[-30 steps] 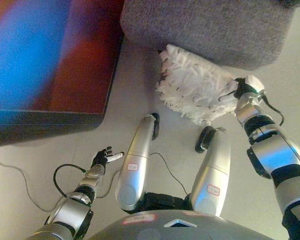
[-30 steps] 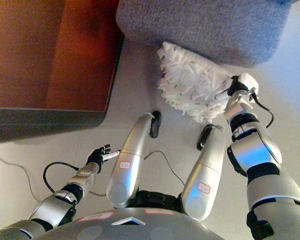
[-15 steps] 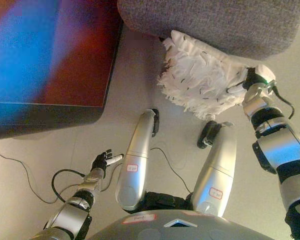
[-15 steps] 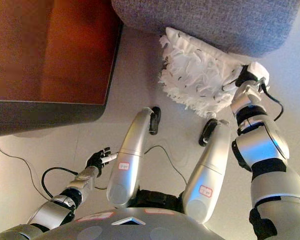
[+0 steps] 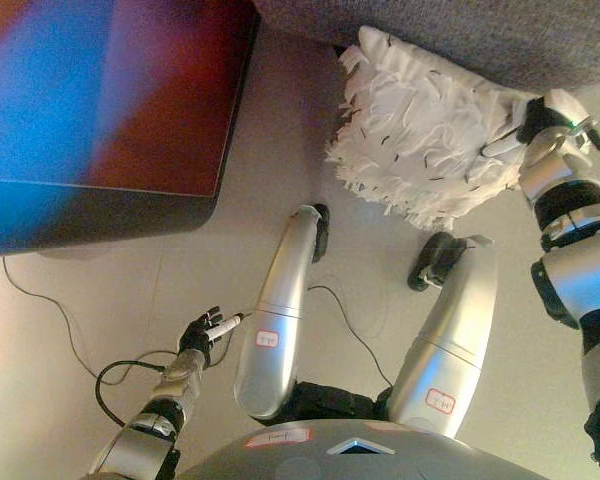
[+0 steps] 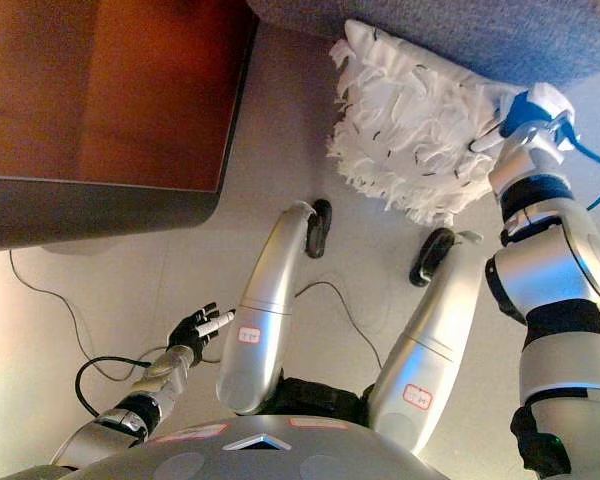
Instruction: Pick up the pillow and put it on the sofa.
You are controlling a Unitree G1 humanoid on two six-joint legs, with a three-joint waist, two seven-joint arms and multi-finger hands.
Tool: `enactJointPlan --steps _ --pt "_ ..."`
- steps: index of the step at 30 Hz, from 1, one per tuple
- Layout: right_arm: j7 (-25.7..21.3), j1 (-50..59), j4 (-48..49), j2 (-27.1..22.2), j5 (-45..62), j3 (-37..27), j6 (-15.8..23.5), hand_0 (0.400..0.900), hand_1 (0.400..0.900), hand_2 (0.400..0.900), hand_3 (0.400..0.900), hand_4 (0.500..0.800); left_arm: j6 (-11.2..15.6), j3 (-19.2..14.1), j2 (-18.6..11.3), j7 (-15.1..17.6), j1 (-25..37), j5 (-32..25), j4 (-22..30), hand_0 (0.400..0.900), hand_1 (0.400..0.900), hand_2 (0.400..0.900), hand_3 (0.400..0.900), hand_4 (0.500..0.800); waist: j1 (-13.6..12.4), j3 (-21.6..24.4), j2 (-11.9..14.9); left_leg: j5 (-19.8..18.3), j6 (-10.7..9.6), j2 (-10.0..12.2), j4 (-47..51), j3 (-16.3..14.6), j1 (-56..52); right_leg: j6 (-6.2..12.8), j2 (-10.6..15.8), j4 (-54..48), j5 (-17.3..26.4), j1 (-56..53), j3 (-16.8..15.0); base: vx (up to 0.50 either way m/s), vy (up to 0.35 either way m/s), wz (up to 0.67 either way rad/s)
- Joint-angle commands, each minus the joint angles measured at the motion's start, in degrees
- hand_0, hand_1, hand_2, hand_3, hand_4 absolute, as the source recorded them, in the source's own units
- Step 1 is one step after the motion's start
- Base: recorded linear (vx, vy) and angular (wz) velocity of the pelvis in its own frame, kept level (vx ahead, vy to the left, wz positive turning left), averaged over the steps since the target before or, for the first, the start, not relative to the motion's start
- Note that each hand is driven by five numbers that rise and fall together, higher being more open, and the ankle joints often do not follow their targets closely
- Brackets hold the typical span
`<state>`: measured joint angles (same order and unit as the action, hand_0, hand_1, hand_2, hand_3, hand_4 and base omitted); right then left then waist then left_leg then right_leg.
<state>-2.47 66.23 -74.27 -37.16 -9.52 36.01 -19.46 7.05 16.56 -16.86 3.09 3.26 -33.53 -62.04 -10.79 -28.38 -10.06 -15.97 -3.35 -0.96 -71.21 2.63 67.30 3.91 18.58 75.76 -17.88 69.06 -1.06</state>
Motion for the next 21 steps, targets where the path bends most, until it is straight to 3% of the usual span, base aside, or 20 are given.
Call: enactJointPlan --steps 1,8,9,10,11,12,21 --pt "4.65 4.88 2.19 -2.28 2.18 3.62 1.80 0.900 0.900 0.900 0.900 0.800 1.77 -1.84 -2.90 -0.10 -5.35 -2.17 0.86 0.900 0.900 0.900 0.900 0.800 -0.92 0.03 -2.98 -3.62 1.57 -0.04 -0.12 -0.10 -2.40 -3.07 -0.76 -3.36 -0.11 -1.30 -1.25 0.00 0.000 0.00" --pt "19.98 5.74 3.87 -0.94 8.62 4.99 3.80 0.900 0.900 0.900 0.900 0.800 3.70 -3.24 -2.78 -1.16 -6.30 -2.39 1.73 0.900 0.900 0.900 0.900 0.800 -1.31 -0.78 -3.51 -3.79 1.19 0.09 -1.88 -0.30 0.27 -3.45 -0.67 -0.95 -1.15 1.85 -1.90 0.00 0.000 0.00" --pt "20.52 5.55 3.71 -0.86 8.04 4.77 4.43 0.824 0.824 0.824 0.824 0.754 3.85 -3.48 -2.72 -1.31 -6.41 -2.24 1.77 0.900 0.900 0.900 0.900 0.800 -1.35 -0.84 -3.57 -3.76 1.10 0.03 -2.05 -0.29 0.47 -3.46 -0.66 -0.72 -1.20 2.06 -1.96 0.00 0.000 0.00" --pt "21.43 5.32 3.92 -0.85 8.64 4.92 5.21 0.635 0.635 0.635 0.635 0.641 4.22 -3.62 -2.59 -1.40 -6.89 -2.10 2.02 0.900 0.900 0.900 0.900 0.800 -1.38 -0.97 -3.65 -3.73 1.02 0.16 -2.24 -0.32 0.64 -3.48 -0.57 -0.49 -1.23 2.28 -2.02 0.00 0.000 0.00" --pt "21.88 5.21 4.03 -1.13 9.60 4.87 6.23 0.635 0.635 0.635 0.635 0.641 4.43 -3.81 -2.69 -1.65 -7.29 -1.96 2.28 0.900 0.900 0.900 0.900 0.800 -1.37 -1.09 -3.82 -3.61 0.86 0.15 -2.49 -0.31 0.83 -3.46 -0.49 -0.15 -1.22 2.54 -2.12 0.00 0.000 0.00" --pt "22.80 5.22 4.12 -1.38 10.09 4.67 6.77 0.400 0.400 0.400 0.400 0.500 4.76 -4.09 -2.76 -1.90 -7.63 -1.74 2.26 0.900 0.900 0.900 0.900 0.800 -1.38 -1.14 -3.87 -3.51 0.77 0.12 -2.70 -0.32 1.07 -3.46 -0.55 0.07 -1.17 2.81 -2.23 0.00 0.000 0.00" --pt "16.48 4.78 5.62 -2.94 10.31 2.24 9.40 0.400 0.400 0.400 0.400 0.500 6.31 -4.75 -2.40 -1.66 -9.61 -1.10 3.67 0.900 0.900 0.900 0.900 0.800 -0.91 -1.38 -3.85 -3.00 0.15 1.07 -3.11 -0.27 1.16 -3.12 -0.35 1.21 -0.91 3.37 -2.67 0.00 0.002 0.00"
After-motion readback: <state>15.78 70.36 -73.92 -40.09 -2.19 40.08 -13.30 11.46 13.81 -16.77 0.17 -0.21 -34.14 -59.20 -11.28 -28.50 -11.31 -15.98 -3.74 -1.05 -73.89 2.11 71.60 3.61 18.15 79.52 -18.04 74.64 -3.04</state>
